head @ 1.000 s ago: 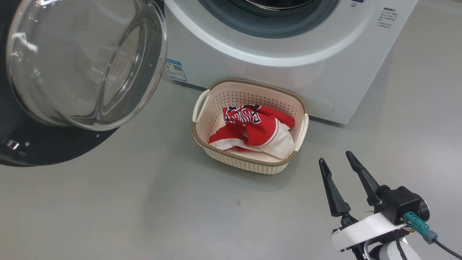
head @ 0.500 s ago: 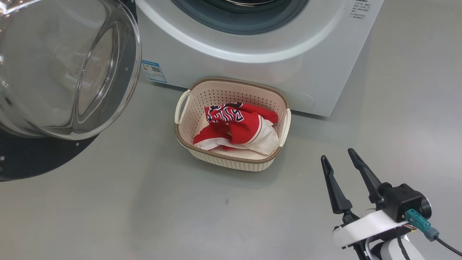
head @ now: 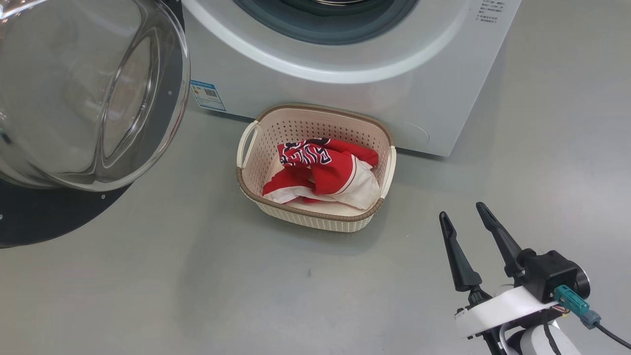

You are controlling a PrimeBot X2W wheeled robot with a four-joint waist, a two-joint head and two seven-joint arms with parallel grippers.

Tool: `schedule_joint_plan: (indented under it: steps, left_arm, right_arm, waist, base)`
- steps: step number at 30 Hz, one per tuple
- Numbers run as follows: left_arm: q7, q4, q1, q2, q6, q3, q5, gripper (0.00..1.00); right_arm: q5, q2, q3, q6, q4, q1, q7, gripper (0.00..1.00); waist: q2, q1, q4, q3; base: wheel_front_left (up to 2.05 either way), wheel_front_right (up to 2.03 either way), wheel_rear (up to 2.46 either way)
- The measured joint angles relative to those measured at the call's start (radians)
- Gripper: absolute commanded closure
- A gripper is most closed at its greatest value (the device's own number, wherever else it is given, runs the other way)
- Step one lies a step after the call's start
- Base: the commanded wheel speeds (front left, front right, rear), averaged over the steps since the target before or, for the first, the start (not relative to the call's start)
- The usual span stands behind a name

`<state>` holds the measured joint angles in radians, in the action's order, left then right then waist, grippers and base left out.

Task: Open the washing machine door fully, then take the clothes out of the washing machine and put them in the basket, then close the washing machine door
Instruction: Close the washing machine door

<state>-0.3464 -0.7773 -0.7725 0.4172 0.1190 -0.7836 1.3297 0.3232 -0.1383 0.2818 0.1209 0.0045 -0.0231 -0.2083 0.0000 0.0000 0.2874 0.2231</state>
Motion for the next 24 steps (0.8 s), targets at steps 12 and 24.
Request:
schedule_joint_plan:
  steps: [12,24]
  left_arm:
    - [-0.131,-0.050,-0.001,0.022,0.000,0.073,-0.004,1.00]
    - [-0.222,-0.061,-0.002,0.004,-0.040,0.109,0.005,1.00]
  right_arm:
    - [0.000,0.005,0.000,0.000,0.001,0.005,-0.008,0.00]
    - [0.002,0.007,-0.008,0.000,0.009,0.009,-0.014,0.00]
  waist:
    - [0.0000,0.0000,0.001,0.004]
    - [0.0000,0.0000,0.004,-0.007]
  base:
    - [0.00,0.00,0.00]
    - [0.00,0.00,0.00]
